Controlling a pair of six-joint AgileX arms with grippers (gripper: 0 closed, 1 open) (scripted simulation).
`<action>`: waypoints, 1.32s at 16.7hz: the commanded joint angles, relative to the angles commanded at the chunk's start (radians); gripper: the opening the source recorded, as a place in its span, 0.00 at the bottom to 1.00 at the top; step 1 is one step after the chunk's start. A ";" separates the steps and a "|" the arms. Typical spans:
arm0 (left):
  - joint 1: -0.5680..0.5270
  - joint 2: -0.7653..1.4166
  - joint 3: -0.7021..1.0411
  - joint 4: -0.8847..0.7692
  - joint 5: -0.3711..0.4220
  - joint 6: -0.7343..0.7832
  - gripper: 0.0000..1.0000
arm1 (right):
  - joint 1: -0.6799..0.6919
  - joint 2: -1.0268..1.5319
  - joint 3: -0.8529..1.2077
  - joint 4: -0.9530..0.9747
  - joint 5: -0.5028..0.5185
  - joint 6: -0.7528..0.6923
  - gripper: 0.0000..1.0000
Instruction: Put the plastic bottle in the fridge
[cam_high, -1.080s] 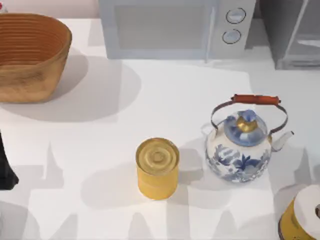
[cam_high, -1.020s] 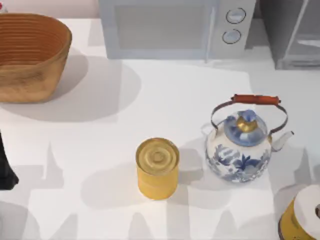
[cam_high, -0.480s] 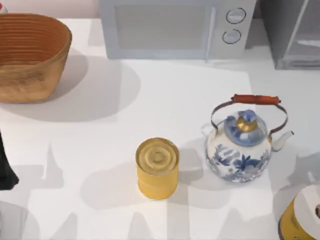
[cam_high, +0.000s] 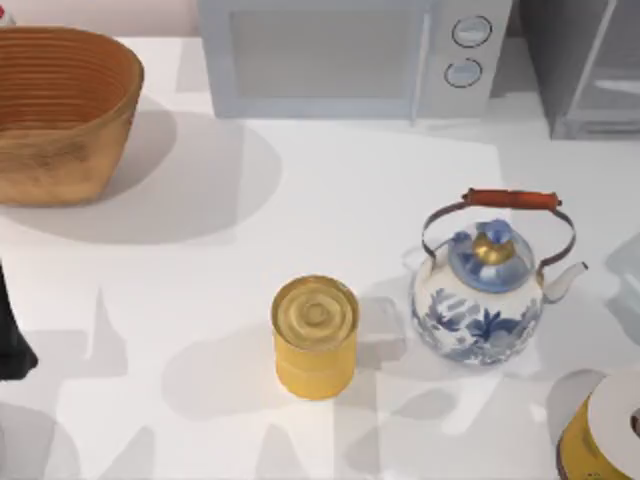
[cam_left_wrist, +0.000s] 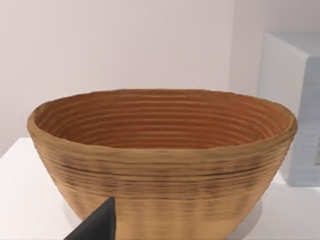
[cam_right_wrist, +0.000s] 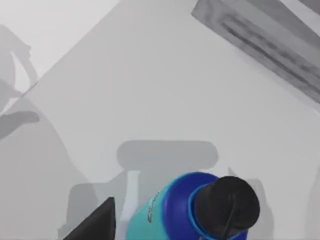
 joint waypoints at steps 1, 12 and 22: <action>0.000 0.000 0.000 0.000 0.000 0.000 1.00 | -0.031 0.078 0.052 -0.026 -0.031 -0.051 1.00; 0.000 0.000 0.000 0.000 0.000 0.000 1.00 | -0.229 0.587 0.209 -0.220 -0.297 -0.451 1.00; 0.000 0.000 0.000 0.000 0.000 0.000 1.00 | -0.146 0.641 0.191 -0.075 -0.274 -0.341 1.00</action>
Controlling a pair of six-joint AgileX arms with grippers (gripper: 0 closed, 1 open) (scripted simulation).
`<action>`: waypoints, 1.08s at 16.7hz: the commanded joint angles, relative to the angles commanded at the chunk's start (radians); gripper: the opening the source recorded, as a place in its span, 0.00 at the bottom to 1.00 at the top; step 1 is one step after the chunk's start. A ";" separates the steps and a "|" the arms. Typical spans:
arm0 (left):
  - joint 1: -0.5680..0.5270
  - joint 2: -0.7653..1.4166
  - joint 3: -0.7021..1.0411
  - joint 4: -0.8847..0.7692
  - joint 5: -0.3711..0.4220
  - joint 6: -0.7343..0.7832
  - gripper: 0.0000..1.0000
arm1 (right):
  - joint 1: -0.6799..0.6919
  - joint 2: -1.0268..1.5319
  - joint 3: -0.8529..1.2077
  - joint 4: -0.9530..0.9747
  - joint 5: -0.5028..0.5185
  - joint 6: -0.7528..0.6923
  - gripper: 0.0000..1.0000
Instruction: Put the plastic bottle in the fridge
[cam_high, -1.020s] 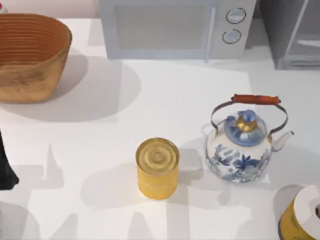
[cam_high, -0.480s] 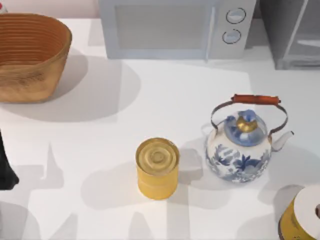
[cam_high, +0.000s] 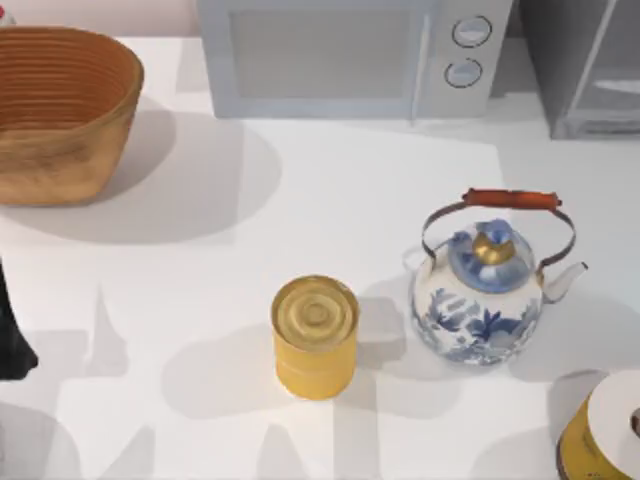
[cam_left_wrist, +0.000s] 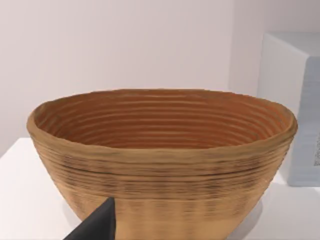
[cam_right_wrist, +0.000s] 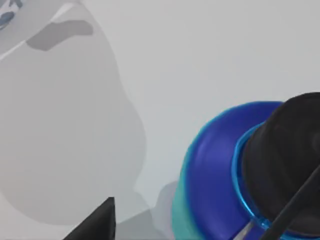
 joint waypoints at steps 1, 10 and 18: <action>0.000 0.000 0.000 0.000 0.000 0.000 1.00 | 0.018 0.017 -0.012 0.044 0.006 0.023 1.00; 0.000 0.000 0.000 0.000 0.000 0.000 1.00 | 0.064 0.078 -0.058 0.185 0.023 0.079 1.00; 0.000 0.000 0.000 0.000 0.000 0.000 1.00 | 0.064 0.078 -0.058 0.185 0.023 0.079 0.40</action>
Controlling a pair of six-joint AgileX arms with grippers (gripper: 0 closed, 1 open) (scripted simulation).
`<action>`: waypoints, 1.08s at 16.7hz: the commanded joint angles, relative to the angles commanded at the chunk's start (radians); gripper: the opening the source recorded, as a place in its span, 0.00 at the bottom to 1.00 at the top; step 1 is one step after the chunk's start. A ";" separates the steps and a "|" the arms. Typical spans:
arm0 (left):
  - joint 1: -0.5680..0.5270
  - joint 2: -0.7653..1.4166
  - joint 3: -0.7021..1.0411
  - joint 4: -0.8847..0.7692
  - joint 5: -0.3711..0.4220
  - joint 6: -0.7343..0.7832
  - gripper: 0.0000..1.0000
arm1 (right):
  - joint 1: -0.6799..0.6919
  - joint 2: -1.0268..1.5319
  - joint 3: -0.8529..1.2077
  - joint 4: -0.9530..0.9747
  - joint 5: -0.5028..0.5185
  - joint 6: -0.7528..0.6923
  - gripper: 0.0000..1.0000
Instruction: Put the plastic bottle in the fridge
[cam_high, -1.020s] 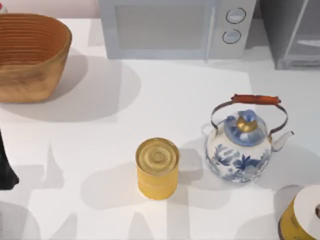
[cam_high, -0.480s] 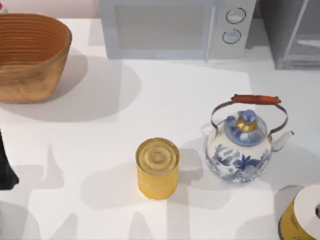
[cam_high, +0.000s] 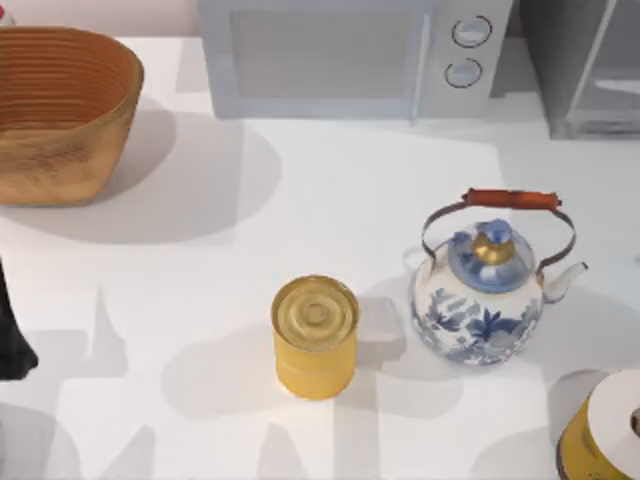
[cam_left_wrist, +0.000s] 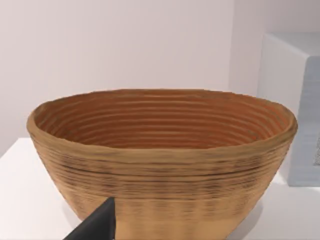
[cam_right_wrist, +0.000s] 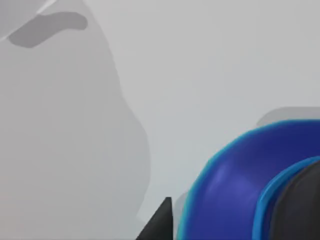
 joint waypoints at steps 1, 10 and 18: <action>0.000 0.000 0.000 0.000 0.000 0.000 1.00 | 0.000 0.000 0.000 0.000 0.000 0.000 0.33; 0.000 0.000 0.000 0.000 0.000 0.000 1.00 | 0.000 0.000 0.000 0.000 0.000 0.000 0.01; 0.000 0.000 0.000 0.000 0.000 0.000 1.00 | -0.046 0.013 0.052 -0.064 -0.021 -0.036 0.01</action>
